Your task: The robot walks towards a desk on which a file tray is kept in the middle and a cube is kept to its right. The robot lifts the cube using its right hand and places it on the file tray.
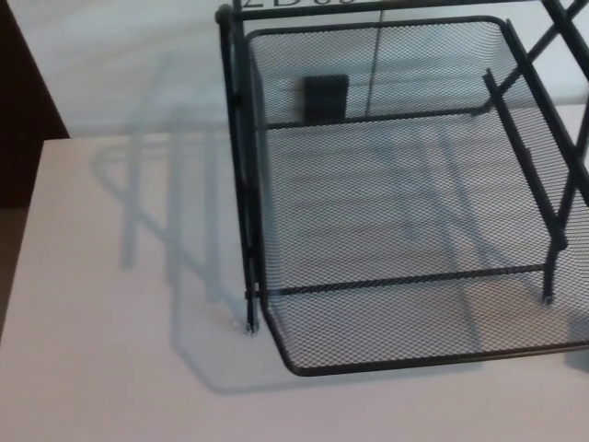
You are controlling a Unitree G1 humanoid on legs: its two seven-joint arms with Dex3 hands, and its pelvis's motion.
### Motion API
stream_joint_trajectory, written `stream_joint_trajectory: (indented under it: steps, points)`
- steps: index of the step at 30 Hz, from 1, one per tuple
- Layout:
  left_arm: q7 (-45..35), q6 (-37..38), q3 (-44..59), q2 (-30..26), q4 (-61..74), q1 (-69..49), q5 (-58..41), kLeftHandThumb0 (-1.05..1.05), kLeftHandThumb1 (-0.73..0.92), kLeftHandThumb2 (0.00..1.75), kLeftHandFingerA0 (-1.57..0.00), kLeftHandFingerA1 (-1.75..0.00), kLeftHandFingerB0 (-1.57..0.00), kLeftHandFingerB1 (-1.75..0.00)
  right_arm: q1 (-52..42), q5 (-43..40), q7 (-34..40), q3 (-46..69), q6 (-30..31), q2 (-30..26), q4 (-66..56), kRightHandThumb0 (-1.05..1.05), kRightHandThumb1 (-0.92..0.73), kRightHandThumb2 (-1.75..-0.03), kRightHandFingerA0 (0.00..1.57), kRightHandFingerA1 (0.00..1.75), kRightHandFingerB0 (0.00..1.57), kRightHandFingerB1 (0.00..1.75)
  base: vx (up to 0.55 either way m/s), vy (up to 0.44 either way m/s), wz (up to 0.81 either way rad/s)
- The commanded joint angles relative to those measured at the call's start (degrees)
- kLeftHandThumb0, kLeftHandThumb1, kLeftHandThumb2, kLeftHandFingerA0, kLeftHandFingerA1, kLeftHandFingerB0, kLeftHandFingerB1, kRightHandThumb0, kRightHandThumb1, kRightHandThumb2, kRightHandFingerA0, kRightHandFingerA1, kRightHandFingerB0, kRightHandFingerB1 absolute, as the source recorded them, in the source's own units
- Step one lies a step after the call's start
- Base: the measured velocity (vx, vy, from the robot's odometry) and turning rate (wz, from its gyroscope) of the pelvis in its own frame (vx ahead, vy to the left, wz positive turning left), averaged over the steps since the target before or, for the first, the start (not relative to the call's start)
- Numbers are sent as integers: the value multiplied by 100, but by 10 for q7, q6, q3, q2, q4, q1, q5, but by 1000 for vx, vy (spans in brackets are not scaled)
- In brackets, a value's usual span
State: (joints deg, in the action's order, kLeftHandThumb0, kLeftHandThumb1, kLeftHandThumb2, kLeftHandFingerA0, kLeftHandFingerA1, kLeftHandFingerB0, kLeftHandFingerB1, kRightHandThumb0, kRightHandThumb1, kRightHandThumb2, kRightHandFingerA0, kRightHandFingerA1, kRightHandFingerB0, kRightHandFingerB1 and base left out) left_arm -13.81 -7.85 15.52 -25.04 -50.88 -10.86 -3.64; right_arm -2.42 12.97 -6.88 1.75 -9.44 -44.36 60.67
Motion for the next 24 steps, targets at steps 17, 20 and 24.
stream_joint_trajectory:
  steps: [17,20,24]
  points:
    - [3,24,8,-3,10,-15,-4,-73,60,92,-3,-38,0,-12,21,-7,-21,-2,-5,-6,18,-74,-69,-62,39,33,8,22,-28,-21,1]
    - [4,10,11,-3,12,-13,-7,-72,61,92,-2,-34,0,-12,14,-21,-9,15,-35,3,25,-71,-67,-60,33,36,9,26,-77,-206,5]
    - [10,14,4,-6,10,-12,3,-63,69,76,-9,-32,0,-6,15,-19,-30,15,-8,0,19,-81,-57,-92,12,42,4,24,-162,-394,10]
